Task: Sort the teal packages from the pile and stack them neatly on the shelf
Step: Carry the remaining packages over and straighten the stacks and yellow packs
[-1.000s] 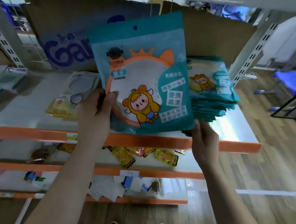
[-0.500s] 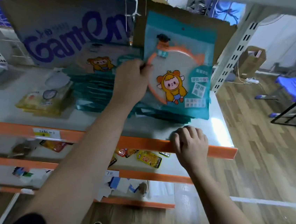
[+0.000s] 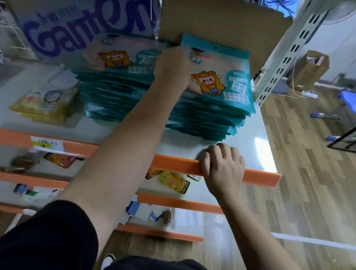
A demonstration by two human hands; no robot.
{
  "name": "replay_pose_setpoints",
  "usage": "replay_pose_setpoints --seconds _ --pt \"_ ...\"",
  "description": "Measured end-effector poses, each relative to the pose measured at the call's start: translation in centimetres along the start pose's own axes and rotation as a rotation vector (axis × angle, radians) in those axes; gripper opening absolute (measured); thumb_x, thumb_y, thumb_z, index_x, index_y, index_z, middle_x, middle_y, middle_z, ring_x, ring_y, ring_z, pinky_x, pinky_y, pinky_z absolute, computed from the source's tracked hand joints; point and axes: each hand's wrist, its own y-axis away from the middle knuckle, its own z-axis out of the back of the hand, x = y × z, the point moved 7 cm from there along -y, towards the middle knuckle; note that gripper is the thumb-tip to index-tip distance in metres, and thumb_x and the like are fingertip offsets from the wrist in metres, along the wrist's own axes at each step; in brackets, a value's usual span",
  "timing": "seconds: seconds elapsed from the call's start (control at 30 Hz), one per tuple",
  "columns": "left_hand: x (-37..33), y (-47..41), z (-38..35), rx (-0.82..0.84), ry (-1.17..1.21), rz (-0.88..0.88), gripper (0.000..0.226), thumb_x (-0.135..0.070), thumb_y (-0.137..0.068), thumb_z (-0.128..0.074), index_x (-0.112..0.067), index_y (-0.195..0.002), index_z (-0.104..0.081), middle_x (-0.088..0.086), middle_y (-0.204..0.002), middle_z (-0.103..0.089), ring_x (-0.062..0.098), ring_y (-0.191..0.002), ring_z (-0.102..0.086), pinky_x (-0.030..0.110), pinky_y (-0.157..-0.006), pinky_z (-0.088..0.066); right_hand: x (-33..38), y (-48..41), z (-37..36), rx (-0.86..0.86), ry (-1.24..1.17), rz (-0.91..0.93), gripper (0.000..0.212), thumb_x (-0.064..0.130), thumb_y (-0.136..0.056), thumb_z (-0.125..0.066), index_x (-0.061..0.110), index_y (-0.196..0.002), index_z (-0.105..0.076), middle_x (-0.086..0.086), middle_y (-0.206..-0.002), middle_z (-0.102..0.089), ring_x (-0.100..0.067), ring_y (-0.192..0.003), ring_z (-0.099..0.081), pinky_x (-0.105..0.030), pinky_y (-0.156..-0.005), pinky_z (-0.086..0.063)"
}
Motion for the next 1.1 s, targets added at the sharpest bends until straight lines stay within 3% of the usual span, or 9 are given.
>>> replay_pose_setpoints --seconds 0.23,0.33,0.4,0.5,0.7,0.8,1.0,1.1 --pt "1.0 0.7 0.5 -0.057 -0.003 -0.029 0.013 -0.014 -0.097 -0.056 -0.005 -0.105 -0.060 0.014 -0.112 -0.062 0.027 -0.099 -0.060 0.030 -0.068 -0.038 0.1 0.1 0.1 -0.013 -0.007 -0.006 0.035 0.037 -0.094 -0.036 0.012 -0.092 -0.062 -0.008 -0.098 -0.062 -0.030 -0.087 -0.053 -0.038 -0.072 -0.037" --pt "1.4 1.7 1.5 -0.120 0.057 -0.134 0.025 -0.022 -0.097 -0.056 -0.006 -0.117 -0.058 0.013 -0.125 -0.054 0.026 -0.110 -0.055 0.034 -0.084 -0.045 0.3 -0.1 0.2 -0.017 -0.044 -0.008 0.035 0.036 -0.092 -0.038 0.012 -0.090 -0.063 -0.008 -0.097 -0.063 -0.032 -0.088 -0.054 -0.038 -0.072 -0.037" --pt "2.0 3.1 2.2 -0.160 0.120 -0.212 0.031 -0.030 -0.099 -0.048 -0.008 -0.118 -0.059 0.011 -0.123 -0.057 0.025 -0.110 -0.054 0.037 -0.092 -0.045 0.6 -0.2 0.4 -0.057 -0.094 0.009 0.025 0.029 -0.089 -0.045 0.010 -0.089 -0.063 -0.008 -0.093 -0.065 -0.034 -0.084 -0.055 -0.039 -0.070 -0.039" --pt "3.5 6.0 3.3 -0.235 0.203 -0.309 0.035 -0.034 -0.101 -0.043 -0.009 -0.114 -0.064 0.010 -0.113 -0.064 0.027 -0.107 -0.057 0.043 -0.092 -0.045 2.3 -0.4 0.4 -0.082 -0.243 0.086 0.011 0.015 -0.086 -0.057 0.007 -0.088 -0.063 -0.010 -0.089 -0.065 -0.036 -0.078 -0.055 -0.041 -0.065 -0.044" --pt "10.2 12.6 5.0 -0.388 0.147 -0.351 0.024 -0.022 -0.096 -0.054 -0.008 -0.105 -0.070 0.007 -0.104 -0.069 0.029 -0.095 -0.063 0.041 -0.082 -0.046 11.6 -0.9 -1.2 0.057 -0.412 0.285 0.013 0.014 -0.086 -0.064 0.008 -0.098 -0.068 -0.010 -0.096 -0.067 -0.033 -0.085 -0.059 -0.037 -0.067 -0.048" --pt "16.5 15.1 5.6 -0.363 0.046 -0.271 0.021 -0.020 -0.095 -0.055 -0.008 -0.103 -0.071 0.009 -0.100 -0.070 0.031 -0.092 -0.064 0.039 -0.082 -0.047 17.1 -1.2 -1.8 0.094 -0.488 0.377 0.014 0.016 -0.086 -0.059 0.009 -0.095 -0.067 -0.009 -0.096 -0.068 -0.032 -0.087 -0.062 -0.035 -0.067 -0.050" --pt "31.2 18.4 7.9 -0.208 -0.063 0.088 0.031 -0.028 -0.095 -0.048 -0.011 -0.107 -0.072 0.008 -0.106 -0.070 0.034 -0.096 -0.065 0.043 -0.086 -0.044 29.0 -1.5 -3.5 0.158 -0.543 0.506 0.010 0.015 -0.091 -0.060 0.007 -0.094 -0.065 -0.011 -0.092 -0.064 -0.031 -0.089 -0.059 -0.042 -0.073 -0.051" --pt "37.6 19.6 10.2 -0.207 -0.105 0.159 0.030 -0.029 -0.097 -0.048 -0.014 -0.111 -0.069 0.004 -0.110 -0.068 0.031 -0.097 -0.064 0.040 -0.086 -0.039 35.2 -1.4 -4.2 0.168 -0.580 0.533 0.013 0.018 -0.094 -0.056 0.008 -0.097 -0.065 -0.008 -0.093 -0.063 -0.023 -0.088 -0.055 -0.033 -0.071 -0.046"
